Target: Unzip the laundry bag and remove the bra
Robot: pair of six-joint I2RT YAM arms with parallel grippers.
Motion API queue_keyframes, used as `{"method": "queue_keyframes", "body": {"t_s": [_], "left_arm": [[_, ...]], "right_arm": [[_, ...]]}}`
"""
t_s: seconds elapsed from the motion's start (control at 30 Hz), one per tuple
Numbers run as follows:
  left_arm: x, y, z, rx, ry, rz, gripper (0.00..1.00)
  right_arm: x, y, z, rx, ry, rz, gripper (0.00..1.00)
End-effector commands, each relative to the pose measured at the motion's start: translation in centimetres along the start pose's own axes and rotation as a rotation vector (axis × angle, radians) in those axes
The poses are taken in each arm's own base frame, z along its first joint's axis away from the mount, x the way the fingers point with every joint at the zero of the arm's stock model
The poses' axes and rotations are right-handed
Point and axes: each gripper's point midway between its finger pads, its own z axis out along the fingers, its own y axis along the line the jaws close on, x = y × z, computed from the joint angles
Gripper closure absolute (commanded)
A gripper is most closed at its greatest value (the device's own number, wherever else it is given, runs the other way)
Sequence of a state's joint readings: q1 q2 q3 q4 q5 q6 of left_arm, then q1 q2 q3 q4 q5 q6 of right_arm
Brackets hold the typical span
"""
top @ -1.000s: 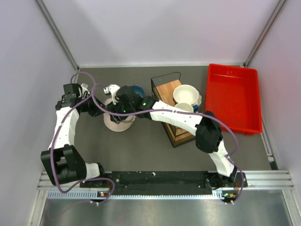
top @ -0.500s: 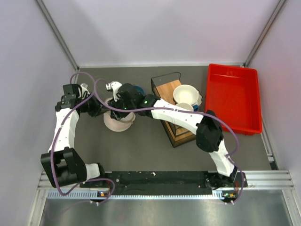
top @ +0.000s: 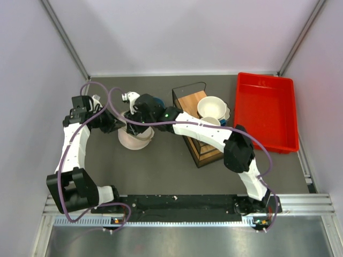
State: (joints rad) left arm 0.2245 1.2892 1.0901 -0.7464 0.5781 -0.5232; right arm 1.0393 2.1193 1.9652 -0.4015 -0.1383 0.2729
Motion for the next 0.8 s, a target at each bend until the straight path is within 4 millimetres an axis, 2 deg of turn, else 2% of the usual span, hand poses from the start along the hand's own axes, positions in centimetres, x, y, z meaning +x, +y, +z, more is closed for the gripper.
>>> {"method": "queue_keyframes", "body": {"t_s": [0.0, 0.23, 0.57, 0.77], "left_arm": [[-0.2, -0.7, -0.7, 0.015, -0.026, 0.046, 1.00], [-0.3, -0.8, -0.8, 0.016, -0.030, 0.050, 1.00], [-0.2, -0.8, -0.8, 0.015, -0.025, 0.044, 1.00], [-0.2, -0.8, -0.8, 0.014, -0.023, 0.037, 1.00]], "right_arm": [[-5.2, 1.4, -2.7, -0.042, -0.136, -0.001, 0.61], [-5.5, 0.2, -2.5, -0.022, -0.141, 0.001, 0.59], [-3.3, 0.2, -0.8, -0.055, -0.078, 0.030, 0.59], [-2.5, 1.5, -0.2, -0.083, -0.060, 0.016, 0.58]]}}
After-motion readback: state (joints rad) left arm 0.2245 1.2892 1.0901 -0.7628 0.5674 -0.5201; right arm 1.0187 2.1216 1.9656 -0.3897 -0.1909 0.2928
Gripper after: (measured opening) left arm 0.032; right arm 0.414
